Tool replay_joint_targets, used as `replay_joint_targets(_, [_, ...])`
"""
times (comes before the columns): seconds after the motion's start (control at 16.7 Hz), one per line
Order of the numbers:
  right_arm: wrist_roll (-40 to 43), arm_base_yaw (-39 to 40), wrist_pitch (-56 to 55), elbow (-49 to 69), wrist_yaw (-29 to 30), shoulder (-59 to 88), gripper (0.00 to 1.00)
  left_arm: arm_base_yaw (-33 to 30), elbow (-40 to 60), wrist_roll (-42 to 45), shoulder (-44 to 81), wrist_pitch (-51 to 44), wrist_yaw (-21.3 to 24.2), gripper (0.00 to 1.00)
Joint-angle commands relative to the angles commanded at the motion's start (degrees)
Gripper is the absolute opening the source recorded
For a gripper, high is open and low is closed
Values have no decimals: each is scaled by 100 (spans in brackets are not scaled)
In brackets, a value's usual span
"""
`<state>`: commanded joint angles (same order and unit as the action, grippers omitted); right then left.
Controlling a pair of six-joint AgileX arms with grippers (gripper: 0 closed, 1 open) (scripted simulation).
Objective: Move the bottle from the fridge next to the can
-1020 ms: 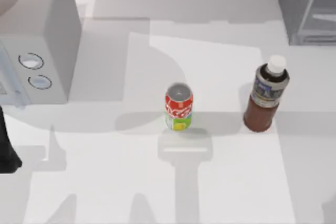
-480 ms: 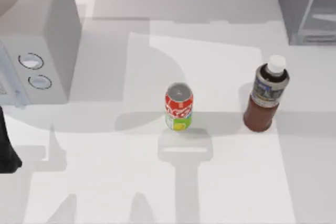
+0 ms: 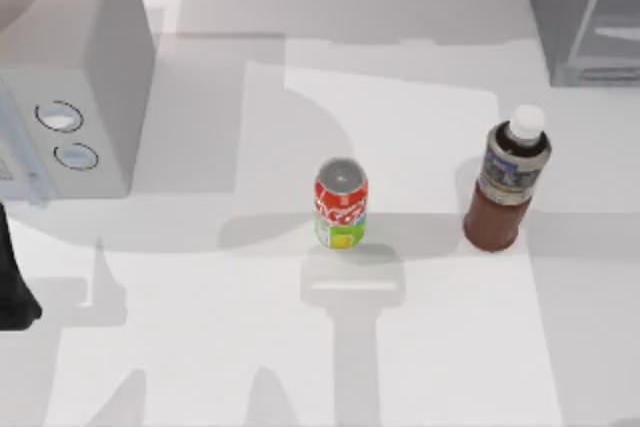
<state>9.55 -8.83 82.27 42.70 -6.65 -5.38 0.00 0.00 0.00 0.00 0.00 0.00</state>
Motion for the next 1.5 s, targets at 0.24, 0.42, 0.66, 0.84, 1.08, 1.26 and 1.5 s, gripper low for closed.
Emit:
replay_joint_targets(0.24, [1801, -1708, -126, 711, -1097, 1676, 100, 0, 0, 0, 0, 0, 0, 100])
replay_joint_targets(0.42, [3761, -3278, -195, 1284, -2000, 3524, 100, 0, 0, 0, 0, 0, 0, 100])
replay_joint_targets(0.66, [6598, -5552, -195, 2019, -3100, 6260, 100, 0, 0, 0, 0, 0, 0, 100])
replay_joint_targets(0.84, [8319, -7208, -130, 2510, -3780, 8110, 100, 0, 0, 0, 0, 0, 0, 100])
replay_joint_targets(1.08, [9833, -8767, -28, 2996, -4437, 9901, 100, 0, 0, 0, 0, 0, 0, 100])
replay_joint_targets(1.26, [10382, -9336, 46, 3215, -4718, 10649, 100, 0, 0, 0, 0, 0, 0, 100])
replay_joint_targets(1.5, [10528, -9494, 88, 3294, -4808, 10874, 100, 0, 0, 0, 0, 0, 0, 100])
